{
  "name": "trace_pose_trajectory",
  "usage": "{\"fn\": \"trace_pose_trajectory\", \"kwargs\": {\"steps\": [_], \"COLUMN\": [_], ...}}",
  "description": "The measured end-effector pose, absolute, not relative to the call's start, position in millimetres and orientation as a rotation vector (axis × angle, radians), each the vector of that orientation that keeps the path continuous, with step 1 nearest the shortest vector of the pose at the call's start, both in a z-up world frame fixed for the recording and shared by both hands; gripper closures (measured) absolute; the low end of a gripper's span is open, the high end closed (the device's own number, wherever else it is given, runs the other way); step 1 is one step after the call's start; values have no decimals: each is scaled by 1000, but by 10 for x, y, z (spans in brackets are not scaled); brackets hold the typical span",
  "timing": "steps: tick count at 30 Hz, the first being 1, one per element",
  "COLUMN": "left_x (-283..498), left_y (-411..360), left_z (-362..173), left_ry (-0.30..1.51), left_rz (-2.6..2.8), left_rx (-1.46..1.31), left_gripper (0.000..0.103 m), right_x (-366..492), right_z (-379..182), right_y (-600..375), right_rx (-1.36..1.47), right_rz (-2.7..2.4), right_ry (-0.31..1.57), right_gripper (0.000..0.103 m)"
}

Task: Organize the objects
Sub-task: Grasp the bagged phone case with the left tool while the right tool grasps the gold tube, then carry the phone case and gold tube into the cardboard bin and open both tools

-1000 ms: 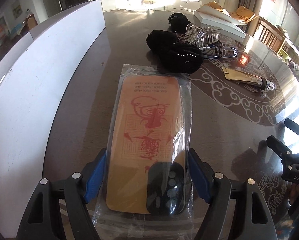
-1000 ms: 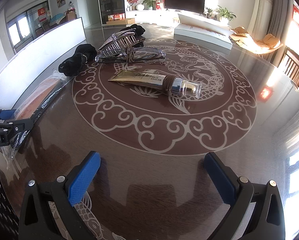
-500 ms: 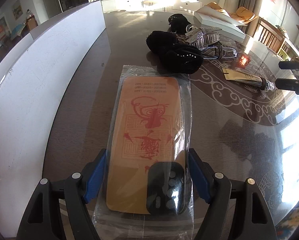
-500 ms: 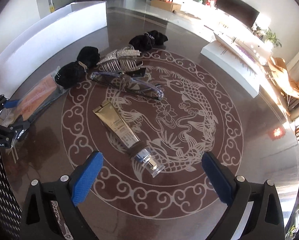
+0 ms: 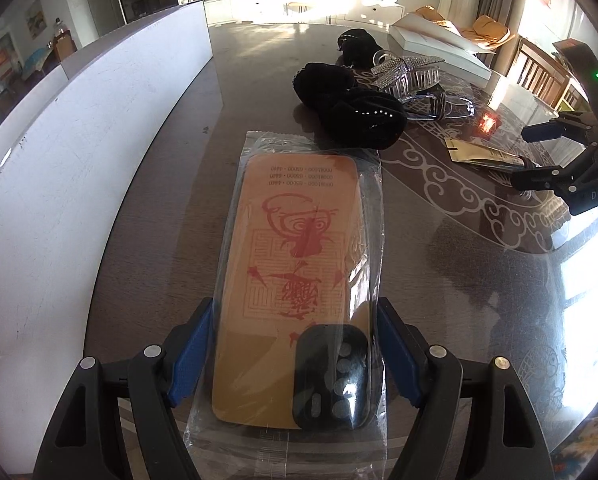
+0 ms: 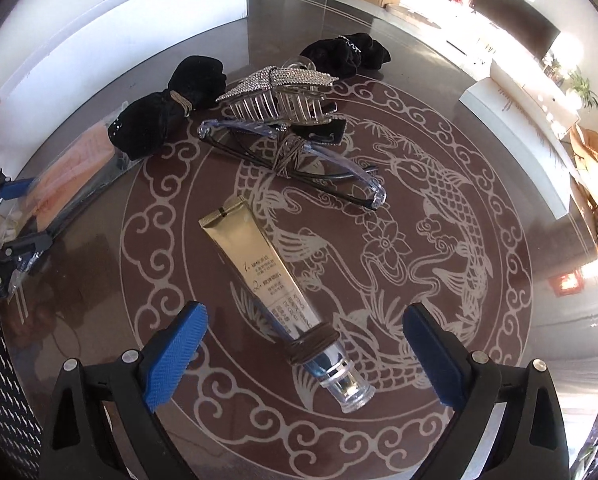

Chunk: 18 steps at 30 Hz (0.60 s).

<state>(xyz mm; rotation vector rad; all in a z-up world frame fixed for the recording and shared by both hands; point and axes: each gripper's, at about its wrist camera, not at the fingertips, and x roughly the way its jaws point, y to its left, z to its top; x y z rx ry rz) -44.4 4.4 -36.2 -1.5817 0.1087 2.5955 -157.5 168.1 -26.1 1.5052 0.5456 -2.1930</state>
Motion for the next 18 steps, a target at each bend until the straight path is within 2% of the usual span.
{"fn": "trace_pose_trajectory", "kwargs": {"steps": [1, 2, 4, 5, 6, 7, 10, 18], "left_x": [-448, -446, -436, -438, -430, -424, -381, -205], "left_y": [45, 41, 29, 24, 14, -2, -97, -328], "left_z": [-362, -362, -354, -347, -334, -310, -206, 67], "left_ry": [109, 108, 103, 100, 97, 87, 18, -201], "left_rz": [2595, 2595, 2595, 2600, 2613, 2631, 2682, 2776], "left_rx": [-1582, -1582, -1581, -1579, -1573, -1559, -1488, -1256], "left_gripper": [27, 27, 27, 27, 28, 28, 28, 28], "right_x": [-1582, -1582, -1546, -1501, -1458, -1410, -1214, -653], "right_z": [-282, -309, -357, -338, -317, -301, -228, 103], "right_y": [1674, 1655, 1631, 1617, 1608, 1605, 1627, 1897], "right_rx": [1520, 1540, 1576, 1568, 1571, 1587, 1586, 1457], "right_rz": [-2177, -2152, -2100, -2091, -2085, -2072, -2096, -2175], "right_ry": [530, 513, 491, 494, 499, 486, 430, -112], "right_gripper": [14, 28, 44, 62, 73, 77, 78, 78]}}
